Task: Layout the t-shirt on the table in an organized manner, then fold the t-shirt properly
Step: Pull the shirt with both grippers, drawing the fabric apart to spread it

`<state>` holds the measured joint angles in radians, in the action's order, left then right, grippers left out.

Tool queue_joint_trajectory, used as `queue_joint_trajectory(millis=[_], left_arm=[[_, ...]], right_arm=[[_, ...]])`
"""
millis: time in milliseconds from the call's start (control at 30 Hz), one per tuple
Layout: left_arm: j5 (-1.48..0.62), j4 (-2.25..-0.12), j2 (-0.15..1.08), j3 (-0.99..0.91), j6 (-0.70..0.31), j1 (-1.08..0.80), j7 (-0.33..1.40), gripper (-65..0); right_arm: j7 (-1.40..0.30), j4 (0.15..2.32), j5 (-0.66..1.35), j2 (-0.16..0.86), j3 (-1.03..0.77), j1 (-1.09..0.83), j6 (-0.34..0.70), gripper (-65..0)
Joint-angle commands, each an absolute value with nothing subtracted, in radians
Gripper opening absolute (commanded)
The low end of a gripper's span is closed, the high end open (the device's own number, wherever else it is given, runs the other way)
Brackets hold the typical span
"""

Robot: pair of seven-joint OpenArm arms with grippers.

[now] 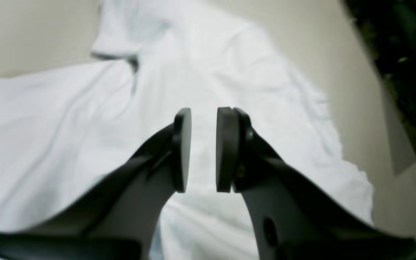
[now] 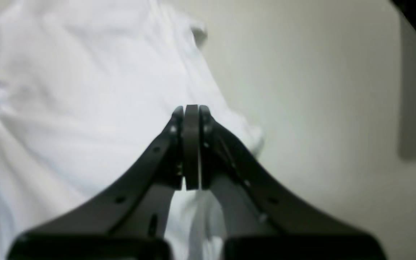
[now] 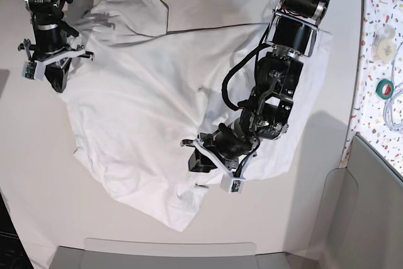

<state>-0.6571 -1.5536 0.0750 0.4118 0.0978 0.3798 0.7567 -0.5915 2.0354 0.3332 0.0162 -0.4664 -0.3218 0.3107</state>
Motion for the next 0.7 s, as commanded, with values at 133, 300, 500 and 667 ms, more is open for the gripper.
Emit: queue_joint_trajectory(millis=[133,300,500,667], left_arm=[[-0.596,-1.609,0.097,0.355,0.093,0.386,0.739,-53.5],[-0.404,-1.557,0.099,0.260,0.093,0.387,0.716,-53.8],[-0.168,-1.412,0.099,0.240,0.093,0.395,0.613,-53.5],[-0.150,-1.213,0.099,0.237,0.093,0.458,0.588,-53.5]], right_arm=[[-0.585,2.023,0.308,0.048,-0.355,-0.145,0.314,-65.0],[-0.743,1.854,0.143,0.073,-0.213,0.101,0.312,-65.0],[-0.768,1.512,0.059,0.070,-0.119,0.278,0.314,-65.0],[-0.766,1.363,0.059,0.067,-0.113,0.298,0.314,-65.0]])
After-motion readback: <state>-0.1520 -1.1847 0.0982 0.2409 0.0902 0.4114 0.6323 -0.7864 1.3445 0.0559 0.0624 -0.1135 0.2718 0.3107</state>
